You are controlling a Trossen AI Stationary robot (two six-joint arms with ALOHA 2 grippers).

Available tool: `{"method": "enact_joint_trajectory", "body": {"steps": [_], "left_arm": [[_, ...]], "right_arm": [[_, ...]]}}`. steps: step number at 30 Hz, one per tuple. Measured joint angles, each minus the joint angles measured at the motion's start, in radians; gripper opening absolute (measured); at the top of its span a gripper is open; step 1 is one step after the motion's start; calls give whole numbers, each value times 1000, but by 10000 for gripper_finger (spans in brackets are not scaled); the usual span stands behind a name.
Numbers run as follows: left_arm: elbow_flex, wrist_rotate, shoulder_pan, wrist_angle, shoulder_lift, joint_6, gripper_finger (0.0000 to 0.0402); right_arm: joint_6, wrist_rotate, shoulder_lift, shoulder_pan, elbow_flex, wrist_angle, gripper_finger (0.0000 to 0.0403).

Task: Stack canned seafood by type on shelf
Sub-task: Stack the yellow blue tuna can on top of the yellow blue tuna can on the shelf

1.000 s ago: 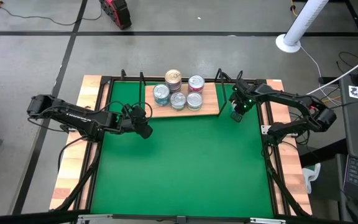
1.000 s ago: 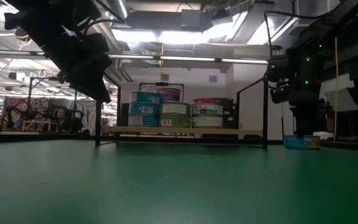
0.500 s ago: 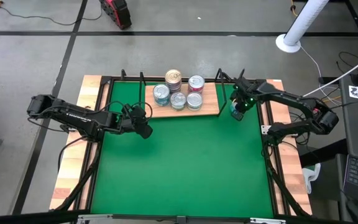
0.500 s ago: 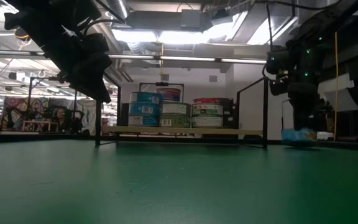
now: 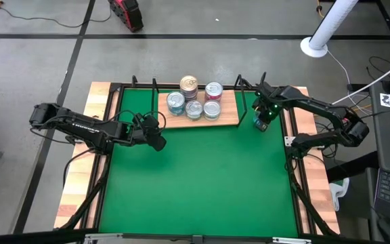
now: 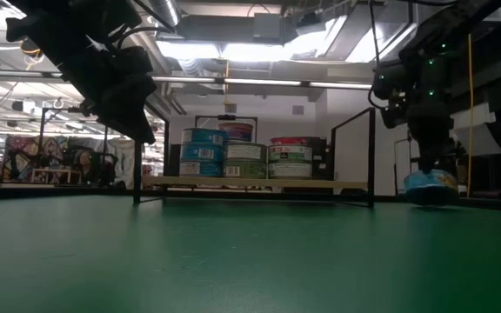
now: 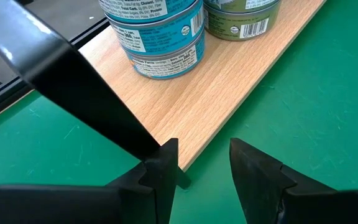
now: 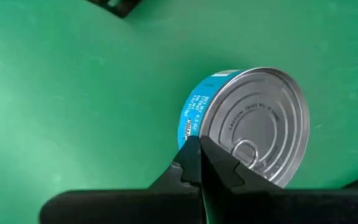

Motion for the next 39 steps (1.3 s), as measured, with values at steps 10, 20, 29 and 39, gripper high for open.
{"method": "enact_joint_trajectory", "body": {"steps": [10, 20, 29, 39], "left_arm": [[0, 0, 0, 32, 0, 0, 141], [0, 42, -19, 128, 0, 88, 141], [0, 46, -91, 220, 0, 147, 141], [0, 76, -178, 595, 117, 294, 141]], "right_arm": [[55, -112, 0, 2, 0, -24, 0], [132, -117, -1, 172, 0, -45, 0], [281, -118, -1, 375, 1, -39, 0], [437, -118, -2, 585, 2, 38, 0]]}}
